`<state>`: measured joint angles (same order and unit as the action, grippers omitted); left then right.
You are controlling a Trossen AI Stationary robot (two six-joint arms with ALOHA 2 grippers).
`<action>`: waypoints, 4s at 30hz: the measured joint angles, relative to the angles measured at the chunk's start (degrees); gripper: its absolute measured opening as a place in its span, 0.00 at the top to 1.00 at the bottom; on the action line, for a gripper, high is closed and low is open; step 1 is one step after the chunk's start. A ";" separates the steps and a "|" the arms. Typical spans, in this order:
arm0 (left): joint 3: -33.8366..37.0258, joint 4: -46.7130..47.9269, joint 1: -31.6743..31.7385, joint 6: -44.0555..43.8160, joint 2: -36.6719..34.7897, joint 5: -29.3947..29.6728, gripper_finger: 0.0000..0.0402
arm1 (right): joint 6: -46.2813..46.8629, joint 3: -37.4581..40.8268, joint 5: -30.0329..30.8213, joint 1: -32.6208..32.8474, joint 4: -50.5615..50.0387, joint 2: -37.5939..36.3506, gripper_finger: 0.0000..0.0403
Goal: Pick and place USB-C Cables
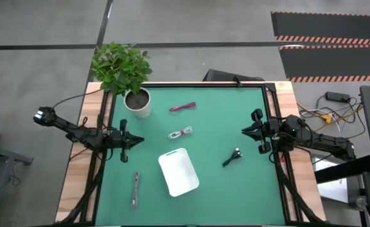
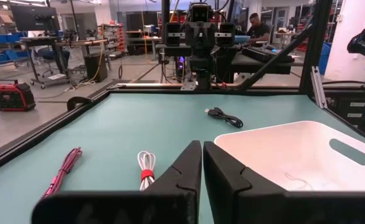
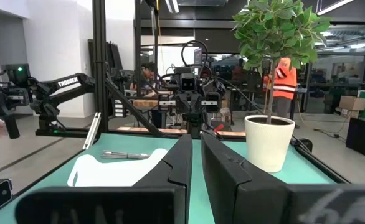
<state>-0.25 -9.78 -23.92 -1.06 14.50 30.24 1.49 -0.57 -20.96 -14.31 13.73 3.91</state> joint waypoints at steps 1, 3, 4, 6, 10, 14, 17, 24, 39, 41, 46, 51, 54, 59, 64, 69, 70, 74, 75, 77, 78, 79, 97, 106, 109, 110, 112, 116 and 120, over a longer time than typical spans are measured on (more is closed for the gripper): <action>0.00 0.00 0.02 0.00 0.00 0.00 1.00 | 0.01 -0.01 0.01 0.02 -0.01 -0.01 0.93; 0.00 -0.01 0.01 0.00 -0.01 0.00 1.00 | -0.01 0.01 0.00 0.01 0.00 0.00 0.93; 0.00 -0.02 0.01 0.00 -0.01 0.00 1.00 | -0.01 -0.01 0.00 0.01 -0.01 0.01 0.93; 0.00 0.00 0.00 0.00 0.00 0.00 1.00 | -0.01 0.00 0.00 0.01 -0.01 -0.01 0.93; 0.00 -0.45 0.00 -0.09 0.00 0.00 1.00 | -0.01 0.01 0.01 0.00 -0.01 0.00 0.93; 0.00 -7.45 -0.04 -2.70 0.04 -0.44 1.00 | 0.00 -0.01 -0.01 0.02 -0.01 0.01 0.93; 0.00 -13.70 -0.04 -7.60 0.06 -0.61 1.00 | 0.01 0.00 0.00 0.02 0.01 0.00 0.93; 0.02 -22.63 -0.04 -17.97 0.07 -0.59 1.00 | 4.49 0.00 0.01 0.02 0.73 0.01 0.93; 0.02 -23.03 -0.11 -28.96 6.57 -1.17 1.00 | 18.45 0.00 1.99 0.02 1.47 0.08 0.93; 0.02 -24.21 -0.11 -30.65 8.75 -1.11 1.00 | 17.98 -0.01 2.00 0.02 1.53 0.10 0.93; -2.05 -25.36 -0.10 -34.64 13.89 -0.90 1.00 | 17.99 -0.01 5.20 0.02 2.01 0.17 0.93; -5.97 -25.79 -0.09 -34.62 20.96 -0.78 1.00 | 13.79 0.00 10.38 0.02 4.14 0.17 0.93; -7.98 -25.58 -0.09 -34.61 25.08 -0.35 1.00 | 11.41 0.01 10.59 0.02 5.80 0.21 0.93; -11.05 -25.64 -0.09 -40.58 30.68 0.15 1.00 | 7.67 0.01 10.59 0.02 12.34 0.28 0.93; -13.93 -24.63 -0.09 -50.17 34.59 0.13 1.00 | 0.83 -0.45 10.61 0.02 19.21 0.28 0.93; -19.90 -10.62 -0.09 -63.46 37.88 0.07 1.00 | -5.20 -4.40 10.59 0.02 20.06 0.31 0.93; -21.46 -6.38 -0.09 -66.65 38.50 -0.37 1.00 | -5.89 -5.03 10.56 0.02 19.96 0.34 0.93; -28.39 10.13 -0.19 -78.16 41.25 -5.07 1.00 | -7.56 -6.56 10.56 0.02 19.72 0.43 0.93; -30.09 13.54 -0.20 -80.94 42.08 -6.30 1.00 | -8.03 -6.68 10.56 0.02 19.77 0.43 0.93; -33.39 19.74 -0.20 -85.75 43.83 -9.54 1.00 | -9.22 -6.67 10.55 0.02 19.60 0.43 0.93; -35.05 22.40 -0.20 -88.18 44.67 -11.61 1.00 | -10.12 -6.66 10.56 0.02 19.57 0.43 0.93; -36.70 24.56 -0.20 -90.25 45.53 -13.92 1.00 | -10.78 -6.66 10.57 0.02 19.60 0.43 0.93; -55.94 37.39 -6.23 -109.34 62.69 -30.57 1.00 | -13.39 -6.66 10.61 0.02 19.64 0.43 0.93; -56.07 41.60 -13.98 -128.22 66.10 -35.78 1.00 | -14.96 -7.64 10.59 0.02 19.72 0.43 0.93; -57.29 45.37 -16.14 -133.88 66.88 -41.56 1.00 | -15.85 -7.66 10.61 0.02 19.64 0.43 0.93; -58.00 46.99 -16.77 -134.88 67.14 -42.39 1.00 | -16.18 -7.66 10.59 0.02 19.64 0.43 0.93; -59.23 50.47 -17.53 -136.45 67.63 -42.85 1.00 | -16.57 -7.66 10.61 0.02 19.64 0.43 0.93; -60.19 55.22 -17.71 -138.00 68.85 -42.31 1.00 | -16.67 -7.66 10.61 0.02 19.68 0.43 0.93; -58.76 55.45 -17.71 -134.78 70.91 -42.03 1.00 | -16.62 -7.66 10.60 0.02 19.68 0.43 0.93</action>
<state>-59.01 45.67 -41.63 -135.84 85.41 -11.79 -15.13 -8.23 -10.36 -14.28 33.41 4.34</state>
